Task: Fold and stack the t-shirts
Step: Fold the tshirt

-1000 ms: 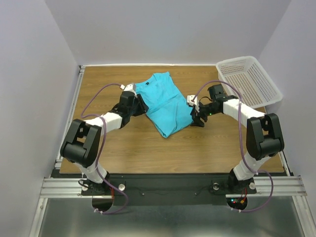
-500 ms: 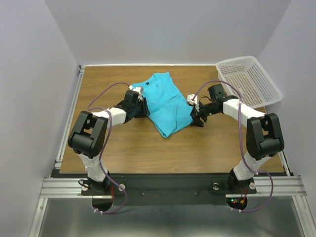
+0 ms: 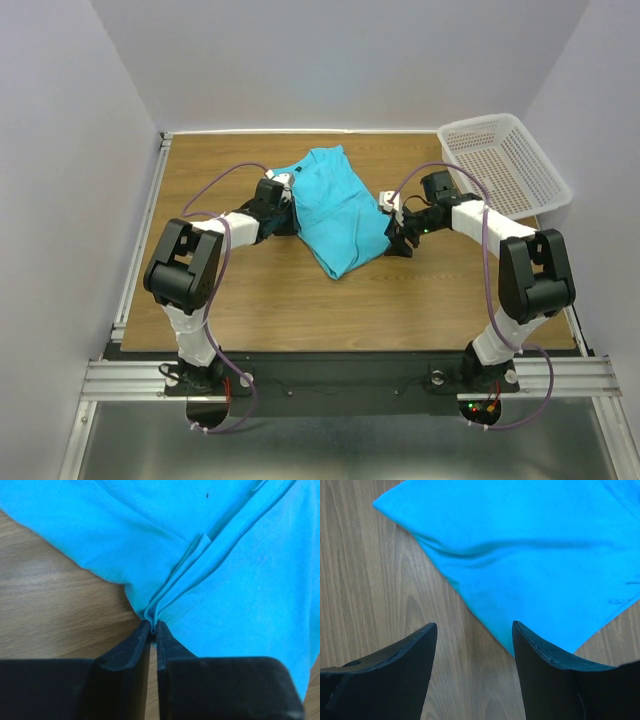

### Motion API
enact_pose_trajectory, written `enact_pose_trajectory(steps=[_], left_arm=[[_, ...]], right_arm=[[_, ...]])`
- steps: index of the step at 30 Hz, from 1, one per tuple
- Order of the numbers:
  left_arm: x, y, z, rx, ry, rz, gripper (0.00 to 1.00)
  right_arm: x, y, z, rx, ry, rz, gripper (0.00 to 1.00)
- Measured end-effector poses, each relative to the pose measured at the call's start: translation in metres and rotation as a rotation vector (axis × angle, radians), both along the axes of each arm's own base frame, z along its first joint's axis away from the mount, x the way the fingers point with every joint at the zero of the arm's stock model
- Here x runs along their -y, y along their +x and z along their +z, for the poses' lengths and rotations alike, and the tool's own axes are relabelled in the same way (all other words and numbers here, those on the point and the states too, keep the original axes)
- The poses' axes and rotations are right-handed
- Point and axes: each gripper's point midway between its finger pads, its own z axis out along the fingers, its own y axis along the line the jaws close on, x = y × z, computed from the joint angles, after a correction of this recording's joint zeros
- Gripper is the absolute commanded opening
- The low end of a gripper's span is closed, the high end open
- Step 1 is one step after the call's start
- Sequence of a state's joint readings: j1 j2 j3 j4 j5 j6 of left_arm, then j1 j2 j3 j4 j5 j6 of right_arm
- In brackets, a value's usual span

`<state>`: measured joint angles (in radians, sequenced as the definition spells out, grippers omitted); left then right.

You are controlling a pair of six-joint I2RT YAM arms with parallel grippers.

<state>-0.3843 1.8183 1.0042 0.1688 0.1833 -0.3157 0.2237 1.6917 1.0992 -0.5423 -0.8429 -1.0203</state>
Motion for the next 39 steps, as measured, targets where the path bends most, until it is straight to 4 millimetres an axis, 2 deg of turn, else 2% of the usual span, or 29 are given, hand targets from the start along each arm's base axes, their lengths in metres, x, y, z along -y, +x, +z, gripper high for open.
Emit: enact_pose_trajectory(steps=[2,3,11,18,22,26,30,34,39], left_arm=[[0.000,0.000,0.000,0.000,0.002,-0.004,0.01],[0.000,0.000,0.000,0.001,0.002,-0.006,0.00],[-0.004,0.005,0.005,0.007,0.006,-0.005,0.00],[-0.012,0.026,0.027,0.049,0.004,0.001,0.00],[-0.012,0.035,0.039,0.076,-0.001,-0.016,0.00],[-0.008,0.040,0.046,0.092,-0.006,-0.036,0.00],[-0.007,0.045,0.043,0.092,0.003,-0.048,0.00],[-0.011,0.049,0.028,0.068,0.017,-0.044,0.00],[-0.023,0.051,0.018,0.044,0.038,-0.021,0.00]], right_arm=[[0.000,0.000,-0.001,-0.003,-0.001,0.000,0.66],[0.000,0.000,-0.002,-0.005,-0.001,0.000,0.66],[0.002,0.000,-0.006,-0.011,-0.015,-0.005,0.66],[0.006,0.001,-0.020,-0.039,-0.045,-0.015,0.63],[0.007,-0.001,-0.033,-0.075,-0.063,-0.021,0.58],[0.006,-0.002,-0.034,-0.098,-0.055,-0.033,0.48],[0.003,0.016,-0.020,-0.137,-0.046,-0.131,0.47],[0.002,0.039,-0.003,-0.158,-0.028,-0.260,0.47],[0.008,0.046,-0.006,-0.221,-0.051,-0.403,0.47]])
